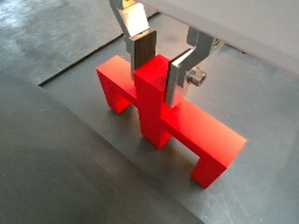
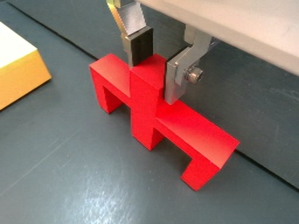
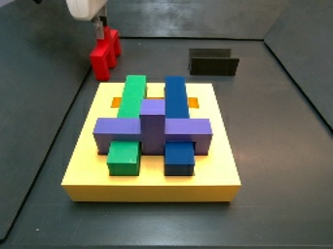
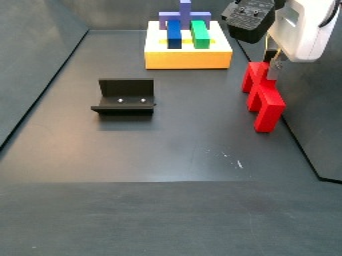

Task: Pick up the red object. Move up. Move to above the board. Insert the red object.
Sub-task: Pick up the red object, then move up.

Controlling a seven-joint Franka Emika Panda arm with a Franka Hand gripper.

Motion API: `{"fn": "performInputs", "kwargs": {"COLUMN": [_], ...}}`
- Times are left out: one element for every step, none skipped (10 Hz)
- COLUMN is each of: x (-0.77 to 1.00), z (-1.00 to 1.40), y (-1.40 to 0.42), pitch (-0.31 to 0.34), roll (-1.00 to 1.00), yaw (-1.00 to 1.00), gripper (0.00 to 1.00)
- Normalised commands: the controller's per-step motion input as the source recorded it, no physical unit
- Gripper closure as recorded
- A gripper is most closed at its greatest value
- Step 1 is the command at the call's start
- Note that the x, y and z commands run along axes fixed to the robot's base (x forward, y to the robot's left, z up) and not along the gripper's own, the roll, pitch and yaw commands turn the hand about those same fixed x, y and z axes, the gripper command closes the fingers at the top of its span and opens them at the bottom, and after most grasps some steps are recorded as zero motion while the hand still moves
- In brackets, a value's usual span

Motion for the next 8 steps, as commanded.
{"fn": "performInputs", "kwargs": {"x": [0.0,0.0,0.0,0.0,0.0,0.0,0.07,0.0], "z": [0.0,0.0,0.0,0.0,0.0,0.83,0.84,0.63], "y": [0.0,0.0,0.0,0.0,0.0,0.0,-0.08,-0.09], "pitch": [0.0,0.0,0.0,0.0,0.0,0.0,-0.017,0.035], "roll": [0.0,0.0,0.0,0.0,0.0,0.0,-0.03,-0.06], "yaw": [0.0,0.0,0.0,0.0,0.0,0.0,0.05,0.05], "gripper": [1.0,1.0,1.0,1.0,1.0,1.0,1.0,1.0]}}
